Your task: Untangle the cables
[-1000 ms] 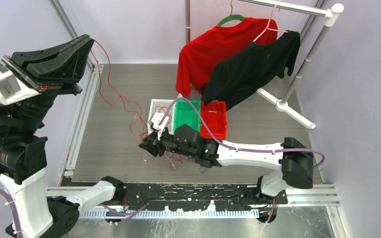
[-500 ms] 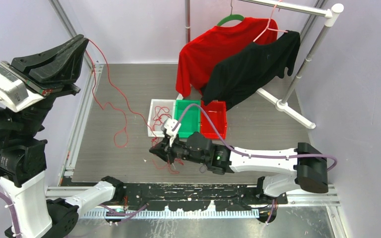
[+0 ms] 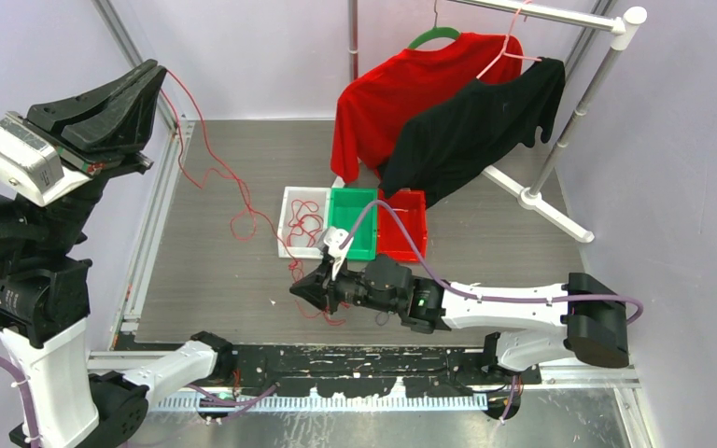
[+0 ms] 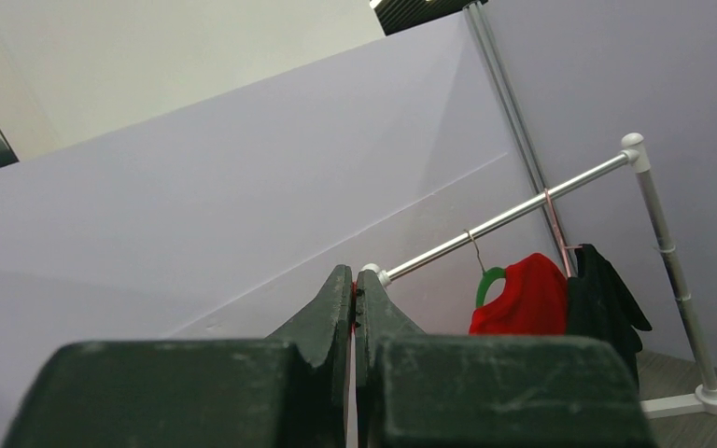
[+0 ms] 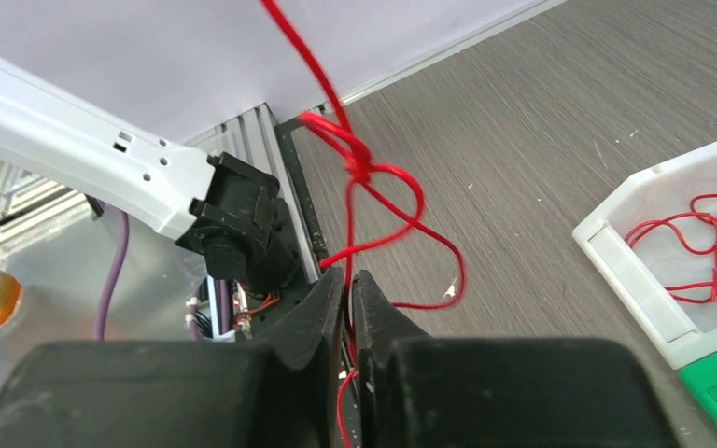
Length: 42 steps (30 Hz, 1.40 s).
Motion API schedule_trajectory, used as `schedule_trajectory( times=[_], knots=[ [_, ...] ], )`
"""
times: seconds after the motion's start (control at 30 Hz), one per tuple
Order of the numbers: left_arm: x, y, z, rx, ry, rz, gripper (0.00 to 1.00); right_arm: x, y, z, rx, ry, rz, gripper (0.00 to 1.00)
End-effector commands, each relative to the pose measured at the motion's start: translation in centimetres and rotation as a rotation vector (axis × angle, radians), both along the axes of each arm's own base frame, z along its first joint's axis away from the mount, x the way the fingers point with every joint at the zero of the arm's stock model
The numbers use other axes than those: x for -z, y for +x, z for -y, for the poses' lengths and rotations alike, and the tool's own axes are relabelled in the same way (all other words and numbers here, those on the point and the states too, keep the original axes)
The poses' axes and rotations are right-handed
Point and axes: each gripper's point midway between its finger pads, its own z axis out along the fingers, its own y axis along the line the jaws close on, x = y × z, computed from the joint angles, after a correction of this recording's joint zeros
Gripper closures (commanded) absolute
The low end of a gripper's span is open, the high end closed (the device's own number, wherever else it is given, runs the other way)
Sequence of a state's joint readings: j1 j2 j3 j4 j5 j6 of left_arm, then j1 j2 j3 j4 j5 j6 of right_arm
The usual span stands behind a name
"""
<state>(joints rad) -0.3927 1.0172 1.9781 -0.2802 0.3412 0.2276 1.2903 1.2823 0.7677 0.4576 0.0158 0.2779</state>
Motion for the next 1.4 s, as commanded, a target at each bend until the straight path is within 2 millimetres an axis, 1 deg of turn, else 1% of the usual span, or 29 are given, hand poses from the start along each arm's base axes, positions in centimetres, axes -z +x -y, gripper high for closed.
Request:
schedule_trajectory(
  times=[0.0,0.1,0.17,0.23,0.3,0.37,0.4,0.53,0.63,0.7,0.77,0.8,0.93,1.03,1.23,1.37],
  knots=[
    [-1.5,-0.8,-0.5,-0.014,-0.019,0.064,1.0,-4.5,-0.7,0.4,-0.022,0.142,0.019,0.91],
    [-0.9,0.1,-0.7,-0.064,0.009,0.071,1.0,-5.2,-1.4,1.2,-0.046,0.175,0.014,0.97],
    [-0.7,1.3,-1.4,-0.129,0.01,0.066,1.0,-5.4,-1.9,1.7,-0.062,0.185,0.008,0.99],
    [-0.5,3.0,-2.3,-0.222,0.013,0.053,1.0,-5.3,-2.4,2.4,-0.078,0.184,-0.001,0.99],
    [-0.3,5.4,-4.0,-0.367,0.007,0.035,1.0,-5.2,-2.8,3.0,-0.092,0.186,-0.008,0.99],
    [-0.1,7.3,-5.1,-0.479,0.016,0.03,1.0,-5.0,-3.4,3.2,-0.115,0.178,-0.013,0.99],
    [0.1,8.1,-5.2,-0.507,0.028,0.03,1.0,-4.9,-3.6,3.2,-0.127,0.173,-0.018,0.99],
    [1.6,10.0,-4.4,-0.535,0.101,0.037,1.0,-5.0,-5.1,3.2,-0.213,0.141,-0.026,0.99],
    [1.7,11.8,-5.3,-0.625,0.115,0.022,1.0,-4.6,-5.6,3.7,-0.229,0.119,-0.041,0.99],
    [1.3,12.6,-6.1,-0.699,0.117,0.035,1.0,-4.2,-5.7,4.2,-0.225,0.119,-0.054,0.99],
    [0.6,12.9,-6.5,-0.744,0.118,0.07,1.0,-3.5,-5.8,4.7,-0.218,0.116,-0.073,0.99],
    [0.1,12.9,-6.6,-0.754,0.111,0.085,1.0,-3.4,-5.8,5.0,-0.213,0.121,-0.076,0.99],
    [-1.2,12.6,-6.2,-0.731,0.104,0.118,1.0,-3.1,-5.8,5.5,-0.203,0.125,-0.08,0.99],
    [-1.5,12.5,-6.1,-0.733,0.107,0.127,1.0,-3.2,-6.0,5.8,-0.207,0.124,-0.077,0.99],
    [-0.9,12.9,-6.5,-0.777,0.131,0.129,1.0,-4.1,-6.4,6.6,-0.222,0.153,-0.069,0.99],
    [-1.2,13.0,-6.4,-0.78,0.134,0.14,1.0,-3.4,-6.2,7.5,-0.197,0.153,-0.069,0.99]
  ],
)
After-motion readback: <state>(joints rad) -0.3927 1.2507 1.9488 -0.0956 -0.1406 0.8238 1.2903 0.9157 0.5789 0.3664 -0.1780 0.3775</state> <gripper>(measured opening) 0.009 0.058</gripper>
